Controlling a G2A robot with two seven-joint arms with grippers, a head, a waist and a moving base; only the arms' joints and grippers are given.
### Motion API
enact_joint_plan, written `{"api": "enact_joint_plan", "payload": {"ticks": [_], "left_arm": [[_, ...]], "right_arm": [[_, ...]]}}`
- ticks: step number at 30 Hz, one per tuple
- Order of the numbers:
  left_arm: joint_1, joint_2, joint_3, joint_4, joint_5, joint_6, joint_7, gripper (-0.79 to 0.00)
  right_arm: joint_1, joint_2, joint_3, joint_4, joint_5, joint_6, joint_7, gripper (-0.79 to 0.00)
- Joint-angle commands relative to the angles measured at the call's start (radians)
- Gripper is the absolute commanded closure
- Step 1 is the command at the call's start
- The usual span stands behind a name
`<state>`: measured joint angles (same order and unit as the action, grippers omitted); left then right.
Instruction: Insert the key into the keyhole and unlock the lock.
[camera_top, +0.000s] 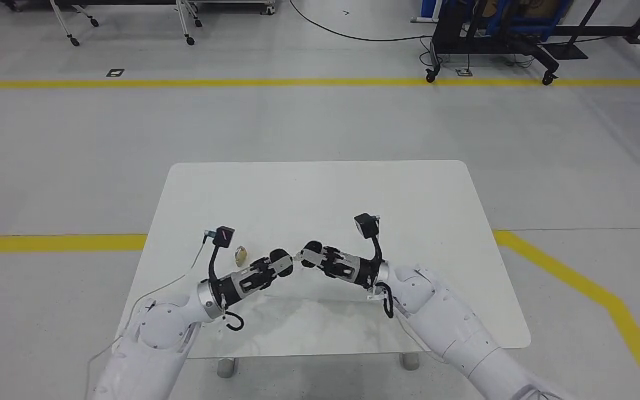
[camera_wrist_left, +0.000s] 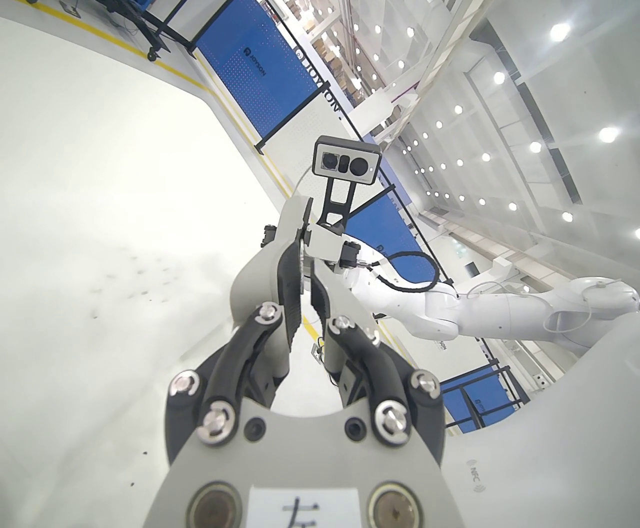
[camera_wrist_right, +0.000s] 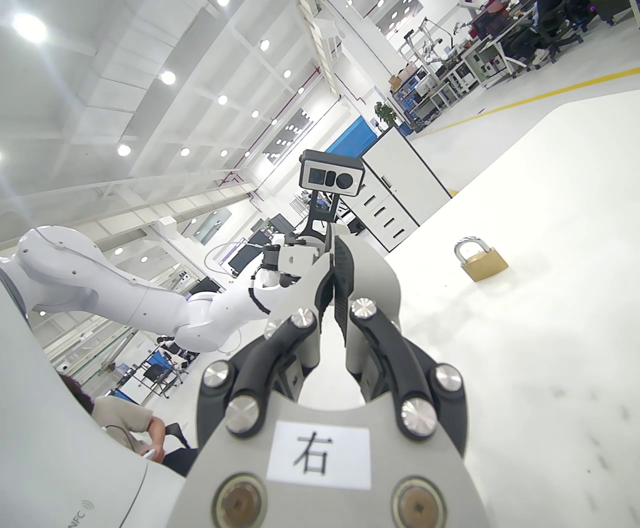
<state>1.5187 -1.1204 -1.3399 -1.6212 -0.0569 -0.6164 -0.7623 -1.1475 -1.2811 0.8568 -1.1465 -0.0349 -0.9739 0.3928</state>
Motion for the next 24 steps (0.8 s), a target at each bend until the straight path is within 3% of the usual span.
{"api": "enact_joint_plan", "payload": {"ticks": [1,8,11,13,24], "left_arm": [[0.0,0.001,0.002,0.0,0.003,-0.001,0.003,0.0],[0.0,0.006,-0.002,-0.005,0.046,-0.007,0.026,0.0],[0.004,0.007,0.003,-0.009,0.059,-0.012,0.04,0.0],[0.005,0.008,0.004,-0.009,0.052,-0.015,0.041,0.0],[0.004,0.015,0.014,-0.011,0.055,-0.024,0.03,0.0]], "right_arm": [[0.0,0.0,0.002,0.0,0.002,-0.001,-0.002,0.0],[-0.002,-0.001,-0.002,-0.003,0.029,-0.003,0.01,0.0],[0.002,-0.001,-0.008,-0.001,0.065,-0.008,0.038,-0.111],[0.005,0.0,-0.008,0.002,0.08,-0.004,0.056,-0.132],[0.014,0.007,-0.015,0.0,0.141,0.024,0.146,-0.108]]}}
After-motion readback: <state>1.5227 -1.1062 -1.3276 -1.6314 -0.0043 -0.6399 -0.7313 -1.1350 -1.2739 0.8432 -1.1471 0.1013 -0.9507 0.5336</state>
